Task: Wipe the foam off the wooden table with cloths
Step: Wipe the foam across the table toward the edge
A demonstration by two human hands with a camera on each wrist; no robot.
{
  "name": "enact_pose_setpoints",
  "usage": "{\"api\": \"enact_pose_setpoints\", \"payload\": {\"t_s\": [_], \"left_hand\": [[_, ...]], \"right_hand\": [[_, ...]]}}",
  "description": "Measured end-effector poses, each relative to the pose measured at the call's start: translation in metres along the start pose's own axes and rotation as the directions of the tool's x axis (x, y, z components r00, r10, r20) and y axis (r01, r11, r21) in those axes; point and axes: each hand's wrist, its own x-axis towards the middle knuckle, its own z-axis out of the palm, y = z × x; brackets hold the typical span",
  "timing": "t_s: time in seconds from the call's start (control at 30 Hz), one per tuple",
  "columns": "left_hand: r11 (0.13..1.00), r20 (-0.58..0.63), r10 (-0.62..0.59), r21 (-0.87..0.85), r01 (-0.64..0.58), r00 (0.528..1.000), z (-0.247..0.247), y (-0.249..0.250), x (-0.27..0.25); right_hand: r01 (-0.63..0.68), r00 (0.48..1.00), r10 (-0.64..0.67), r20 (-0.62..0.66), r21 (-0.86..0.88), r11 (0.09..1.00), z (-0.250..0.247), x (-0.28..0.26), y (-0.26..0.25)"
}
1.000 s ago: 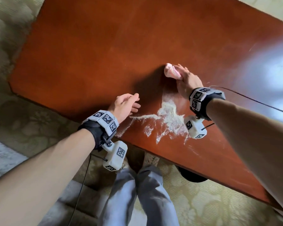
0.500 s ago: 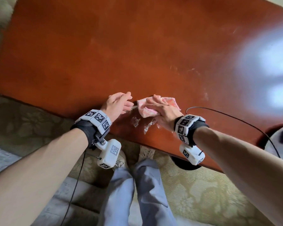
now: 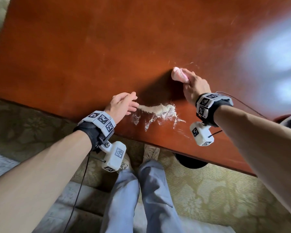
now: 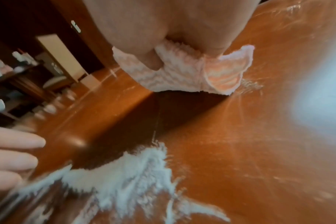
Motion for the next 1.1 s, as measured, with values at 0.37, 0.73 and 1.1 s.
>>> {"api": "enact_pose_setpoints", "payload": {"t_s": [0.37,0.73,1.1], "left_hand": [[0.999,-0.041,-0.021,-0.034,0.02,0.999,-0.004,-0.011,-0.003],[0.999,0.021,0.019,-0.027,-0.019,1.0,0.023,0.014,-0.001],[0.999,0.038,0.001,0.033,-0.003,0.999,0.032,0.031,0.027]], "right_hand": [[0.046,0.981,-0.08,0.174,0.191,0.98,0.074,-0.083,-0.027],[-0.142,0.956,0.246,-0.161,0.479,0.866,-0.007,-0.034,-0.004],[-0.271,0.945,0.309,-0.109,0.27,0.924,-0.019,0.028,0.062]]}}
